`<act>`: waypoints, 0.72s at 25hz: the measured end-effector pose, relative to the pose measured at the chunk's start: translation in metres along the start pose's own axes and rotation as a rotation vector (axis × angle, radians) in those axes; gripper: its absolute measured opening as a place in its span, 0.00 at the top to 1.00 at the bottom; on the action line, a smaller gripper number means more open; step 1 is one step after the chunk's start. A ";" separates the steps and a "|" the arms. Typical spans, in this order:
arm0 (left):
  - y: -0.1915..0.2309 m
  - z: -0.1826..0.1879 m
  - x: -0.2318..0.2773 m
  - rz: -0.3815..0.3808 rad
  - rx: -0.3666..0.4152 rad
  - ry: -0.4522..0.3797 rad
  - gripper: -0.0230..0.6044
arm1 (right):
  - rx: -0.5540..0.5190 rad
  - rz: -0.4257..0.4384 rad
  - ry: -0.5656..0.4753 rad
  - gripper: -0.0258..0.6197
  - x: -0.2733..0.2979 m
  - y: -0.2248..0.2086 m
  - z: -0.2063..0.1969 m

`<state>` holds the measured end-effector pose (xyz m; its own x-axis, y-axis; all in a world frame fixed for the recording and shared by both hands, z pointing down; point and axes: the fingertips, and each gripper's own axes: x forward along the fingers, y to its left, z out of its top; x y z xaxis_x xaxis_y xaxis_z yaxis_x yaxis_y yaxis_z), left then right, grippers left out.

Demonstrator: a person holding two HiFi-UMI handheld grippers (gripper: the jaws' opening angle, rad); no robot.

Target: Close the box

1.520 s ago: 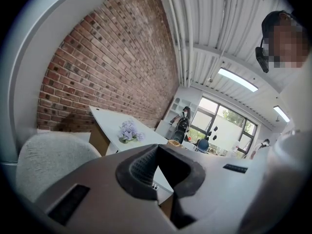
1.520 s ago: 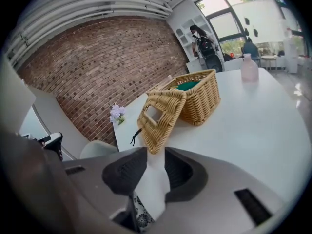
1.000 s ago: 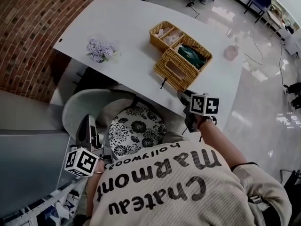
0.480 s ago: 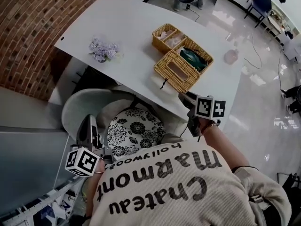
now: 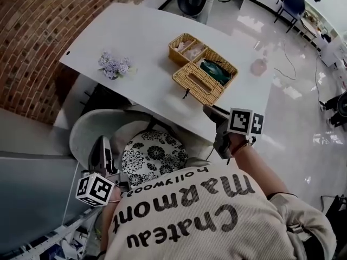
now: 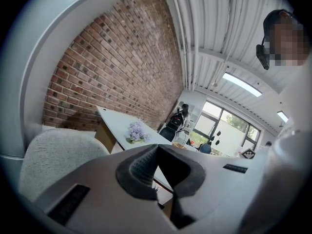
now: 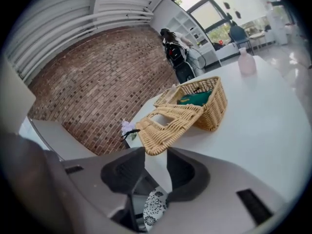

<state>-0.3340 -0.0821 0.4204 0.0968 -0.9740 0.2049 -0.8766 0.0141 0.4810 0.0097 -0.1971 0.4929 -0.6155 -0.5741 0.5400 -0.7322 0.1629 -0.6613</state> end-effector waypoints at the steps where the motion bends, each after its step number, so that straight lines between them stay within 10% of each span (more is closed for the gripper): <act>1: 0.000 -0.001 0.000 0.000 -0.002 0.000 0.96 | 0.008 0.001 -0.003 0.73 -0.001 0.001 0.001; 18: -0.013 -0.002 0.008 -0.019 -0.003 0.002 0.96 | -0.170 -0.111 -0.069 0.71 -0.017 0.011 0.023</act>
<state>-0.3214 -0.0894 0.4177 0.1143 -0.9735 0.1978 -0.8733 -0.0036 0.4872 0.0189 -0.2042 0.4648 -0.5114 -0.6488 0.5635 -0.8365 0.2256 -0.4994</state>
